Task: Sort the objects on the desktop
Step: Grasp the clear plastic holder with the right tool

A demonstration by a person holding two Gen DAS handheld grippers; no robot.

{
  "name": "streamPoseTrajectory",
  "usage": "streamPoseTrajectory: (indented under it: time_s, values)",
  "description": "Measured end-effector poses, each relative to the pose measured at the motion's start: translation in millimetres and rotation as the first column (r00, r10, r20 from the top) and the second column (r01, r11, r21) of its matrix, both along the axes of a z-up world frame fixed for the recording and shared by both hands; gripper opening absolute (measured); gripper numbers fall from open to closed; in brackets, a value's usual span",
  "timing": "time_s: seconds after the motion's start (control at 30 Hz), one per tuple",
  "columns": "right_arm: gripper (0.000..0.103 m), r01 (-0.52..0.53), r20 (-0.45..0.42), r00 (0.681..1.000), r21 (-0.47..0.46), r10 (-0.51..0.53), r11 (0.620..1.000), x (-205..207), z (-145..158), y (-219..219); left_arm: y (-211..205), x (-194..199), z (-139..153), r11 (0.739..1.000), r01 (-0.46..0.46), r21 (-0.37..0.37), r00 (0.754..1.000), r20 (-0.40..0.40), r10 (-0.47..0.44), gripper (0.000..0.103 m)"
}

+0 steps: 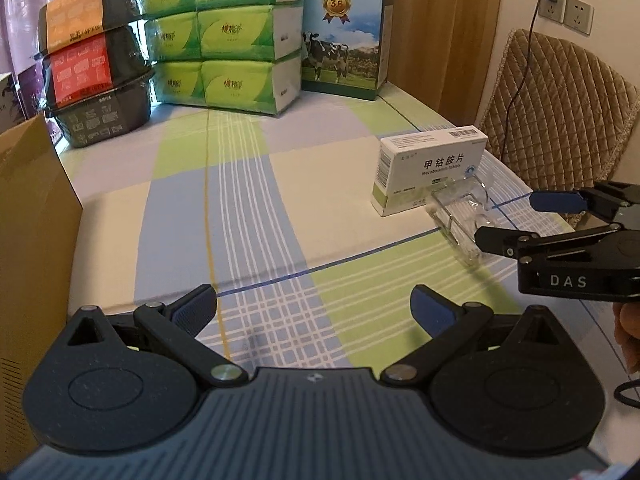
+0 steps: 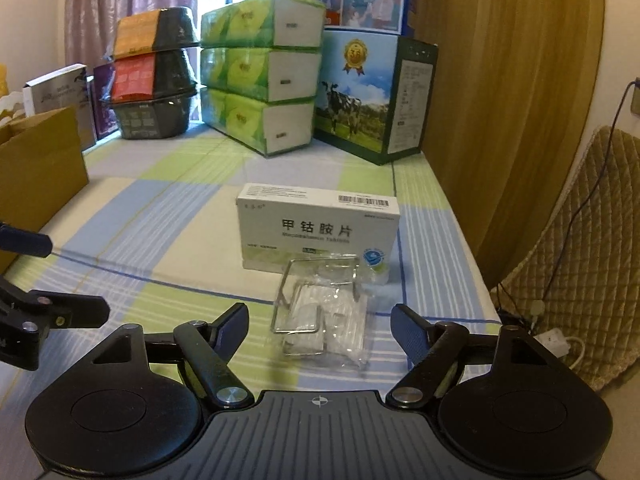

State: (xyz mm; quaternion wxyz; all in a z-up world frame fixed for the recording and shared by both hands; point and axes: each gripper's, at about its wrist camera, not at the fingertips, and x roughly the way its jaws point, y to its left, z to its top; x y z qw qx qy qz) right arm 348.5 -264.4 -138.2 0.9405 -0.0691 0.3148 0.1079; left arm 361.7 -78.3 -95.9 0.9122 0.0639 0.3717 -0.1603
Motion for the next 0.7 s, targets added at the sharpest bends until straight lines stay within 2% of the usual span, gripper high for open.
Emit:
streamPoseTrajectory:
  time_s: [0.33, 0.37, 0.47, 0.7]
  values:
    - [0.076, -0.039, -0.018, 0.999, -0.013, 0.039, 0.999, 10.3, -13.0, 11.6, 3.6, 11.2, -6.8, 0.999, -0.018, -0.029, 1.0, -0.022, 0.017, 0.101]
    - [0.074, -0.043, -0.018, 0.999, -0.014, 0.042, 0.999, 11.3, -13.6, 12.8, 3.7, 11.7, -6.7, 0.999, -0.017, -0.031, 1.0, -0.022, 0.016, 0.101]
    - [0.056, -0.049, -0.036, 0.998, -0.02, 0.048, 0.999, 15.7, -17.3, 15.9, 5.0, 13.0, -7.7, 0.999, -0.019, -0.038, 0.999, -0.029, 0.018, 0.101]
    - [0.047, -0.042, -0.051, 0.998, -0.042, 0.04, 0.998, 24.3, -25.2, 19.3, 7.1, 14.4, -6.2, 0.998, -0.033, -0.045, 0.999, -0.026, 0.032, 0.101]
